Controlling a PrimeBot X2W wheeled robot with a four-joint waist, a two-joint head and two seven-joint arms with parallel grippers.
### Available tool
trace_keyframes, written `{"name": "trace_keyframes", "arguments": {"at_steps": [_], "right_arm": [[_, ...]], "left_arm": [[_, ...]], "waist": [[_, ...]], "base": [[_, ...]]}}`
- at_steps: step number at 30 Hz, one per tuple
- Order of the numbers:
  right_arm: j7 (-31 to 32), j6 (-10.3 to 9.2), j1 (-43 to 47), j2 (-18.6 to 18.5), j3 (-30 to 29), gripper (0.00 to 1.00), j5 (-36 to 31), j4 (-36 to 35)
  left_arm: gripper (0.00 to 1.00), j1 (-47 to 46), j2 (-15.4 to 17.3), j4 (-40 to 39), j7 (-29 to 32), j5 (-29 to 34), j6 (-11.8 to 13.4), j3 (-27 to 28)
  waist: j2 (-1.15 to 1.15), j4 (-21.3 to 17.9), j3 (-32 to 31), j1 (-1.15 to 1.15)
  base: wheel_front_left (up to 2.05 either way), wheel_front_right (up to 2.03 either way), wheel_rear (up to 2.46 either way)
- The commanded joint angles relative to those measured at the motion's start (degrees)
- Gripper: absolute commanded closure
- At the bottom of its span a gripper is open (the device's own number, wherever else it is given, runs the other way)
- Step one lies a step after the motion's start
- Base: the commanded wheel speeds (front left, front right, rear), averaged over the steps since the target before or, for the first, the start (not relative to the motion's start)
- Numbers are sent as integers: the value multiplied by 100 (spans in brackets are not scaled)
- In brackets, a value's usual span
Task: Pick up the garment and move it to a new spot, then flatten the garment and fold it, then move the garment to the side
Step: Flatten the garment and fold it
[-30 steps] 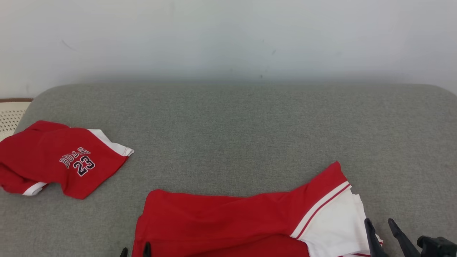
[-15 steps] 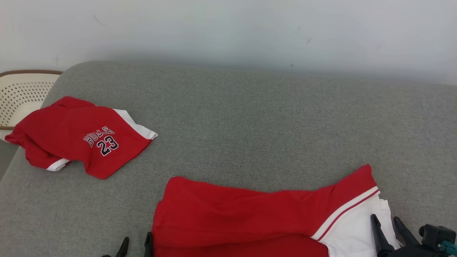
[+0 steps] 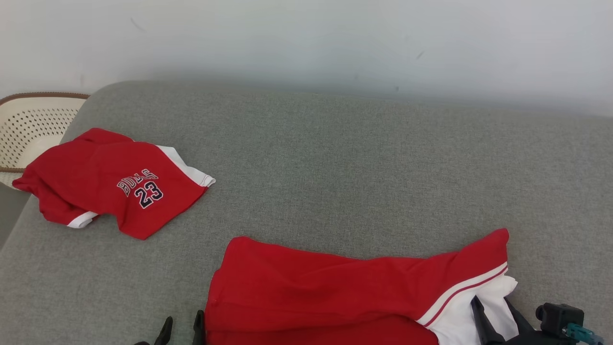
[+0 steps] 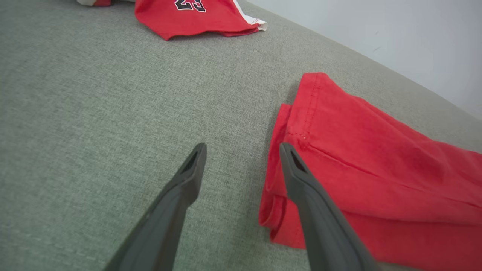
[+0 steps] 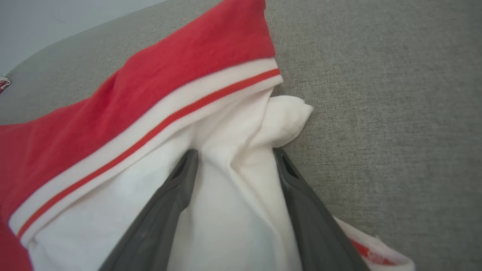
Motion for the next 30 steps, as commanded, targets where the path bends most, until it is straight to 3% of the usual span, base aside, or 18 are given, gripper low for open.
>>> {"name": "trace_keyframes", "arguments": {"at_steps": [1, 10, 11, 14, 30], "right_arm": [[95, 37, 60, 92, 196, 0, 91, 49], [124, 37, -271, 134, 1038, 0, 327, 707], [135, 37, -317, 154, 1103, 29, 322, 827], [143, 37, -467, 196, 1156, 100, 342, 1096], [53, 15, -509, -244, -1120, 100, -542, 1122]], "left_arm": [[0, 72, 6, 6, -7, 38, -11, 8], [0, 97, 6, 43, -7, 11, -38, -61], [0, 101, 6, 46, -7, 5, -38, -66], [0, 110, 7, 40, -7, 6, -30, -52], [0, 134, 5, -163, -7, -55, -24, -109]], "waist": [[0, 1, -24, 0], [0, 109, -52, 0], [0, 126, -56, 0], [0, 162, -68, 0], [0, -182, -145, 0]], "base": [[0, 0, 0], [0, 0, 0], [0, 0, 0], [0, 0, 0], [0, 0, 0]]}}
